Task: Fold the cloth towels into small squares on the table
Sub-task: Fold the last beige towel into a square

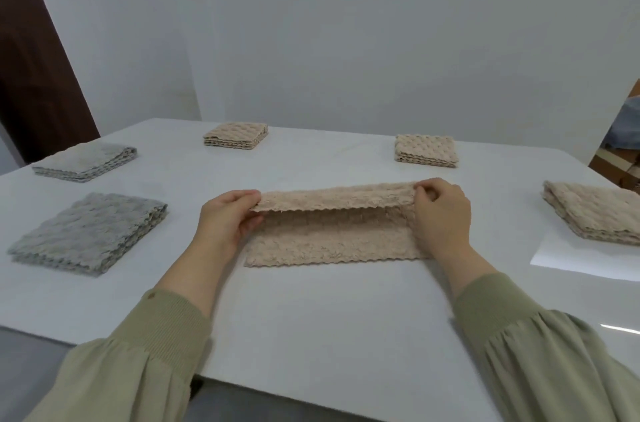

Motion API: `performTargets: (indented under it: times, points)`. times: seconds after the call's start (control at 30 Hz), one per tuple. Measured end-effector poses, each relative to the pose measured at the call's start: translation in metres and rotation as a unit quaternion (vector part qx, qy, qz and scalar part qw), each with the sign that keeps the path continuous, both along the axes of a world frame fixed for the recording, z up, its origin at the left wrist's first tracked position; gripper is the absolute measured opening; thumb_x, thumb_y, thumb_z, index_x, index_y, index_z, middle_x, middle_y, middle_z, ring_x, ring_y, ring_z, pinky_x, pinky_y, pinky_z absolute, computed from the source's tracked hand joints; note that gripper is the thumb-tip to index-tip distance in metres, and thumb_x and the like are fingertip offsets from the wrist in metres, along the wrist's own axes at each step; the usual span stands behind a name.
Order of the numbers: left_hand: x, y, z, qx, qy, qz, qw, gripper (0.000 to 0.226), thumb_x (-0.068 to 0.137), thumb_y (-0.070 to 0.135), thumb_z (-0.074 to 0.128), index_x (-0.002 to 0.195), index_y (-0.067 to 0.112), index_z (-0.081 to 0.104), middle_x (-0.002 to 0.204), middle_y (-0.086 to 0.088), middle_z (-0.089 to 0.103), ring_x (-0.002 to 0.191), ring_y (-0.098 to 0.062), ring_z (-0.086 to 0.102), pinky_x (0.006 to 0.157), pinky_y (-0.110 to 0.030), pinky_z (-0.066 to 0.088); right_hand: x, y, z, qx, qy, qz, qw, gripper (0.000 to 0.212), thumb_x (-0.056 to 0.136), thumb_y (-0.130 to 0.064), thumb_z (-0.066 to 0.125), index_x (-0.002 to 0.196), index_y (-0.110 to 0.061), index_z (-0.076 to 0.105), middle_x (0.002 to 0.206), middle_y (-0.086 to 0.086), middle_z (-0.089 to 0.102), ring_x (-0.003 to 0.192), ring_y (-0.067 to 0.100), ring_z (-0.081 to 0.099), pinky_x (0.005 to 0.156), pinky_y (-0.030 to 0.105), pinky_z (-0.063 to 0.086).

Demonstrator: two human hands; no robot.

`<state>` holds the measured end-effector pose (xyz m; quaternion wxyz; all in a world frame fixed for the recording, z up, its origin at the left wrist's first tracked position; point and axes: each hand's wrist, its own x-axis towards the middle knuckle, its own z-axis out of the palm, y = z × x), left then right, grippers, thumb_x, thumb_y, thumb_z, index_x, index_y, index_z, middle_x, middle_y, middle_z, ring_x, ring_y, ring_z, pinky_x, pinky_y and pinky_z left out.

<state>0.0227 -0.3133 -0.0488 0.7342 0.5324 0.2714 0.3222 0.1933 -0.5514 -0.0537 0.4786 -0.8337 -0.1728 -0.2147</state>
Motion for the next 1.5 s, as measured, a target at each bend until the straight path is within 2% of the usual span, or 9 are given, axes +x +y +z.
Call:
performTargets:
  times: [0.23, 0.33, 0.43, 0.57, 0.7, 0.8, 0.97, 1.2, 1.5]
  points:
    - [-0.024, -0.016, -0.008, 0.259, 0.177, 0.016, 0.949, 0.019, 0.085, 0.002, 0.057, 0.090, 0.014, 0.070, 0.075, -0.005, 0.058, 0.054, -0.013, 0.052, 0.044, -0.019, 0.044, -0.022, -0.020, 0.000, -0.051, 0.138, 0.040, 0.988, 0.023, 0.077, -0.010, 0.050, 0.093, -0.023, 0.061, 0.092, 0.002, 0.061, 0.088, 0.026, 0.060, 0.084, 0.042, 0.050]
    - [-0.034, -0.022, -0.014, 0.323, 0.190, 0.015, 0.927, 0.023, 0.084, 0.002, 0.055, 0.087, 0.018, 0.071, 0.072, -0.004, 0.055, 0.056, -0.012, 0.049, 0.044, -0.015, 0.042, -0.028, -0.028, 0.001, -0.083, 0.134, 0.039, 0.987, 0.022, 0.079, -0.009, 0.049, 0.095, -0.018, 0.062, 0.087, 0.001, 0.058, 0.086, 0.024, 0.057, 0.079, 0.035, 0.046]
    - [-0.037, -0.021, -0.012, 0.324, 0.162, 0.027, 0.932, 0.027, 0.085, 0.003, 0.054, 0.080, 0.024, 0.070, 0.069, -0.002, 0.053, 0.060, -0.016, 0.048, 0.049, -0.022, 0.044, -0.033, -0.029, 0.004, -0.083, 0.113, 0.032, 0.990, 0.020, 0.080, -0.007, 0.047, 0.091, -0.015, 0.061, 0.078, -0.003, 0.055, 0.080, 0.020, 0.052, 0.072, 0.031, 0.040]
    - [-0.040, -0.024, -0.008, 0.356, 0.128, 0.010, 0.926, 0.033, 0.086, -0.001, 0.053, 0.075, 0.025, 0.069, 0.064, -0.005, 0.051, 0.056, -0.017, 0.043, 0.055, -0.024, 0.038, -0.034, -0.030, 0.006, -0.138, 0.098, 0.016, 0.986, 0.019, 0.079, -0.004, 0.046, 0.086, -0.014, 0.060, 0.081, -0.004, 0.055, 0.085, 0.023, 0.053, 0.084, 0.039, 0.045]
    - [-0.043, -0.030, -0.009, 0.404, 0.183, -0.031, 0.896, 0.031, 0.084, -0.001, 0.050, 0.080, 0.020, 0.073, 0.064, -0.003, 0.052, 0.055, -0.011, 0.045, 0.049, -0.020, 0.044, -0.033, -0.032, 0.003, -0.227, 0.116, 0.024, 0.967, 0.016, 0.078, -0.004, 0.048, 0.081, -0.016, 0.059, 0.086, 0.000, 0.059, 0.089, 0.027, 0.056, 0.090, 0.044, 0.045]
    - [-0.045, -0.031, -0.009, 0.425, 0.218, -0.034, 0.878, 0.030, 0.082, 0.000, 0.051, 0.080, 0.020, 0.073, 0.068, -0.005, 0.061, 0.059, -0.012, 0.052, 0.057, -0.027, 0.051, -0.033, -0.032, 0.004, -0.247, 0.121, 0.017, 0.961, 0.016, 0.078, -0.005, 0.049, 0.081, -0.018, 0.058, 0.086, 0.001, 0.060, 0.090, 0.027, 0.056, 0.089, 0.041, 0.044]
    - [-0.042, -0.028, -0.012, 0.485, 0.267, -0.058, 0.831, 0.028, 0.075, 0.001, 0.058, 0.081, 0.023, 0.072, 0.068, 0.003, 0.056, 0.069, -0.015, 0.051, 0.071, -0.028, 0.043, -0.032, -0.031, 0.003, -0.304, 0.142, 0.023, 0.942, 0.016, 0.079, -0.008, 0.051, 0.086, -0.017, 0.062, 0.097, 0.004, 0.065, 0.096, 0.028, 0.057, 0.087, 0.036, 0.043]
    - [-0.031, -0.016, -0.019, 0.503, 0.288, 0.047, 0.813, 0.013, 0.087, 0.013, 0.060, 0.090, 0.018, 0.072, 0.084, 0.003, 0.063, 0.082, -0.014, 0.053, 0.069, -0.023, 0.035, -0.029, -0.021, -0.001, -0.230, 0.077, 0.097, 0.965, 0.022, 0.088, -0.011, 0.052, 0.101, -0.013, 0.069, 0.107, 0.007, 0.067, 0.109, 0.028, 0.055, 0.095, 0.043, 0.043]
    - [-0.030, -0.012, -0.021, 0.507, 0.299, 0.055, 0.807, 0.012, 0.087, 0.014, 0.060, 0.091, 0.018, 0.071, 0.077, 0.004, 0.059, 0.078, -0.014, 0.051, 0.070, -0.024, 0.035, -0.030, -0.026, 0.005, -0.149, 0.057, 0.042, 0.986, 0.011, 0.082, -0.008, 0.058, 0.083, -0.012, 0.068, 0.084, 0.001, 0.060, 0.083, 0.019, 0.053, 0.073, 0.029, 0.042]
